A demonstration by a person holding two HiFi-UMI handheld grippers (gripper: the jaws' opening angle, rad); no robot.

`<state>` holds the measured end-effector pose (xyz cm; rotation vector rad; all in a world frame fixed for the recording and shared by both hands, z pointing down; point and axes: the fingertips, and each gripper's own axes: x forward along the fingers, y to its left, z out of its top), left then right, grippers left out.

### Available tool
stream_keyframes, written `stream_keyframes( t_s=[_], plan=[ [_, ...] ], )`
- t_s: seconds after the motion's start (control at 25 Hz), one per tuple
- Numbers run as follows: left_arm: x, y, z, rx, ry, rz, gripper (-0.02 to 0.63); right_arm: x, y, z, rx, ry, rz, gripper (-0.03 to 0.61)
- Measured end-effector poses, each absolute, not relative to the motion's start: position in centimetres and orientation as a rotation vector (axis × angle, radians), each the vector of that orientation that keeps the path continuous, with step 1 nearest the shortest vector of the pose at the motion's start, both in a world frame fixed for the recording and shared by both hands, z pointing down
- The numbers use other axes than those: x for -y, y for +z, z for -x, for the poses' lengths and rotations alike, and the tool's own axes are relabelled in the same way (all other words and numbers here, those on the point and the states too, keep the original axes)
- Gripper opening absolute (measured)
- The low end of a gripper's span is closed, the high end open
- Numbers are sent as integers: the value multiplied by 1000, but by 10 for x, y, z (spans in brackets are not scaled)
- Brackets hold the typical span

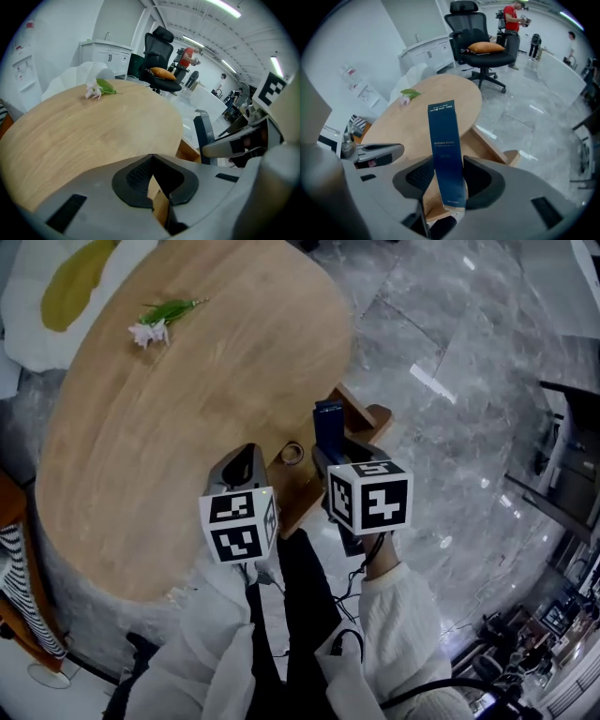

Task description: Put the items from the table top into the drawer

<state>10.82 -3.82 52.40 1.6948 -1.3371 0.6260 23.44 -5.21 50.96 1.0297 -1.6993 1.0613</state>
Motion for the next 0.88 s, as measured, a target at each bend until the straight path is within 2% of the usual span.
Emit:
stream_keyframes(
  t_s=[0.24, 0.72, 0.8, 0.88],
  plan=[
    [39, 531, -126, 1215, 764, -1791, -6, 32, 516, -251, 1638, 1235, -1203, 244],
    [53, 522, -151, 1096, 822, -1913, -6, 18, 523, -256, 1564, 1444, -1386, 245],
    [52, 522, -149, 1089, 833, -1915, -6, 17, 526, -255, 1562, 1484, -1414, 293],
    [53, 523, -146, 1092, 837, -1915, -6, 15, 529, -258, 1547, 1501, -1429, 301]
  ],
)
